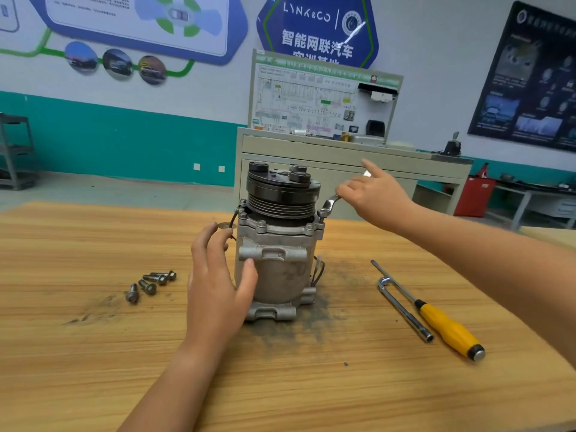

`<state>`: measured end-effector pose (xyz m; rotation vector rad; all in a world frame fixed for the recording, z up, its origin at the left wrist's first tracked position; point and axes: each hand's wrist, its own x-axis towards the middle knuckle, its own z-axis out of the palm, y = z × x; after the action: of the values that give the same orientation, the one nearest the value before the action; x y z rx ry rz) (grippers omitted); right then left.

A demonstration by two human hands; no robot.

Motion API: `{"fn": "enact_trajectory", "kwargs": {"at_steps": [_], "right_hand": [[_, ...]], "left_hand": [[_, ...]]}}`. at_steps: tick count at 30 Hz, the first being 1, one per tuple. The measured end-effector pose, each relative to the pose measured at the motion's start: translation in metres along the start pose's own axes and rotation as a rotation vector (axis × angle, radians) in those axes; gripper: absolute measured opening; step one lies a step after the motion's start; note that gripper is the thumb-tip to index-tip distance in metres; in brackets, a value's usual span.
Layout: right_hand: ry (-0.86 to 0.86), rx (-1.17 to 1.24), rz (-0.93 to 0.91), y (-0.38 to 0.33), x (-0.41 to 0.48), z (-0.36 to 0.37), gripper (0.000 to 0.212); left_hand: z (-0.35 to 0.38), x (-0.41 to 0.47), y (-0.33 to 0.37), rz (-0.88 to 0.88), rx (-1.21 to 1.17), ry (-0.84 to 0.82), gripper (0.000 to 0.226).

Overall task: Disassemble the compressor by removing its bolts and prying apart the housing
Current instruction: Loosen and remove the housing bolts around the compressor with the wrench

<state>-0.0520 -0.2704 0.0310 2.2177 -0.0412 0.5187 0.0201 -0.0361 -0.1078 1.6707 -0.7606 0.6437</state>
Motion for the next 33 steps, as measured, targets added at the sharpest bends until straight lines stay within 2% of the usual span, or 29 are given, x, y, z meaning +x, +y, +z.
{"fn": "enact_trajectory", "kwargs": {"at_steps": [1,2,5,7,9,11,14,16,22,26,31,33], "right_hand": [[0.104,0.039,0.013,-0.002,0.005,0.007,0.025],[0.136,0.097,0.023,-0.005,0.011,0.012,0.024],[0.046,0.193,0.067,-0.016,0.020,0.016,0.030],[0.094,0.239,0.096,-0.018,0.017,0.016,0.026],[0.189,0.375,0.276,-0.018,0.006,0.011,0.017],[0.155,0.530,0.474,-0.021,-0.010,0.003,0.023],[0.101,0.624,0.515,-0.027,-0.037,-0.009,0.026],[0.069,0.584,0.473,-0.032,-0.052,-0.022,0.028],[-0.225,0.345,0.380,-0.040,-0.058,-0.045,0.024],[-0.300,0.191,0.350,-0.044,-0.052,-0.059,0.027],[-0.404,0.057,0.267,-0.056,-0.036,-0.082,0.042],[-0.446,0.019,0.218,-0.056,-0.033,-0.089,0.038]], "left_hand": [[0.000,0.000,0.000,0.015,0.019,-0.009,0.049],[0.000,0.000,0.000,0.024,0.030,-0.019,0.050],[-0.001,-0.001,0.000,0.031,0.042,-0.034,0.052],[0.000,-0.001,0.000,0.022,0.041,-0.039,0.052],[0.000,-0.002,0.001,0.021,0.038,-0.045,0.052],[0.000,-0.002,0.001,0.026,0.029,-0.051,0.051],[0.000,-0.002,0.002,0.020,0.019,-0.053,0.051],[0.000,-0.002,0.002,0.007,0.016,-0.053,0.051],[-0.001,-0.002,0.004,-0.036,0.021,-0.065,0.048],[-0.001,-0.002,0.005,-0.034,0.041,-0.073,0.043],[-0.002,-0.002,0.005,-0.046,0.036,-0.086,0.041],[-0.003,-0.003,0.006,-0.053,0.035,-0.081,0.040]]}}
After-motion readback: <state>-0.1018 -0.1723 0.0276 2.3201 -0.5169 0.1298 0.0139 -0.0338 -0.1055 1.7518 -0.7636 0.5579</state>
